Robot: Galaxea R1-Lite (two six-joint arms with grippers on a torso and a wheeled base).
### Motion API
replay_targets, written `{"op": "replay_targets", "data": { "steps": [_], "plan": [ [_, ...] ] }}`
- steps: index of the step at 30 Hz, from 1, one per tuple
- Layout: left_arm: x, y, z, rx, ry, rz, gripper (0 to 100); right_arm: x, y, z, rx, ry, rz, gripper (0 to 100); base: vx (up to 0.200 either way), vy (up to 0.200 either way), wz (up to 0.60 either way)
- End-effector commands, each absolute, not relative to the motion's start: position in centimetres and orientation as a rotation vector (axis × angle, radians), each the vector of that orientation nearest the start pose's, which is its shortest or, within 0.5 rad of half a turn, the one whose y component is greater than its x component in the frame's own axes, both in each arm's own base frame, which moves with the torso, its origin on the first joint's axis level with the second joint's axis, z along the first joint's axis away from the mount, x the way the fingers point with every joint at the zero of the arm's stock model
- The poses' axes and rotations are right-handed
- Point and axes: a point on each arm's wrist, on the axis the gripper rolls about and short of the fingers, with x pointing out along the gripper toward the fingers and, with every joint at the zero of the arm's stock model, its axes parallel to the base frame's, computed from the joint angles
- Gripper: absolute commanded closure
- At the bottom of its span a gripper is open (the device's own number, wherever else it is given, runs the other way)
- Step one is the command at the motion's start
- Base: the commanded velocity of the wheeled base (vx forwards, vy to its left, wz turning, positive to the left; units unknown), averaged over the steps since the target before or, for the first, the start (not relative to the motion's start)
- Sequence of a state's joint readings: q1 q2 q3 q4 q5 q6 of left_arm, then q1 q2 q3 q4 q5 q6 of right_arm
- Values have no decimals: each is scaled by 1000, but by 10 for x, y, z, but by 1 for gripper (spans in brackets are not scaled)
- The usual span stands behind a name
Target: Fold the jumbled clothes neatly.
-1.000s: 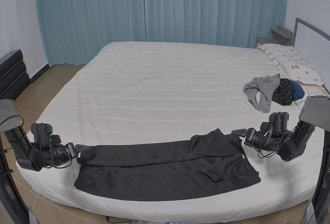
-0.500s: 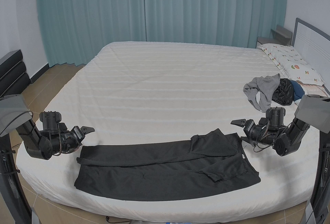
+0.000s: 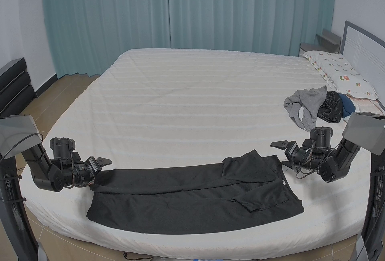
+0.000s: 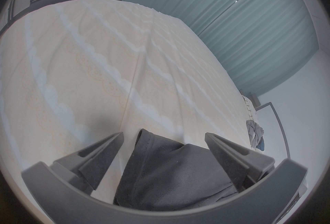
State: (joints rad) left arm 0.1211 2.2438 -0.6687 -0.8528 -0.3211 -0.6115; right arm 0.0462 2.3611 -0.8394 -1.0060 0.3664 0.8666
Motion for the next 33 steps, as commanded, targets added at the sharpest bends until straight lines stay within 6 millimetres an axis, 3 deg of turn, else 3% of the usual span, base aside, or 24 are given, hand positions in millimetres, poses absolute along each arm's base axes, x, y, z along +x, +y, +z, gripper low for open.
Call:
{"op": "replay_targets", "data": {
  "steps": [1,33],
  "plan": [
    [337,32,-10,-740,756,30,100,385,25,-12,919,661,152,0,0,0,0],
    [346,51,-9,-824,691,140,100,391,24,-12,919,641,145,0,0,0,0]
  ]
}}
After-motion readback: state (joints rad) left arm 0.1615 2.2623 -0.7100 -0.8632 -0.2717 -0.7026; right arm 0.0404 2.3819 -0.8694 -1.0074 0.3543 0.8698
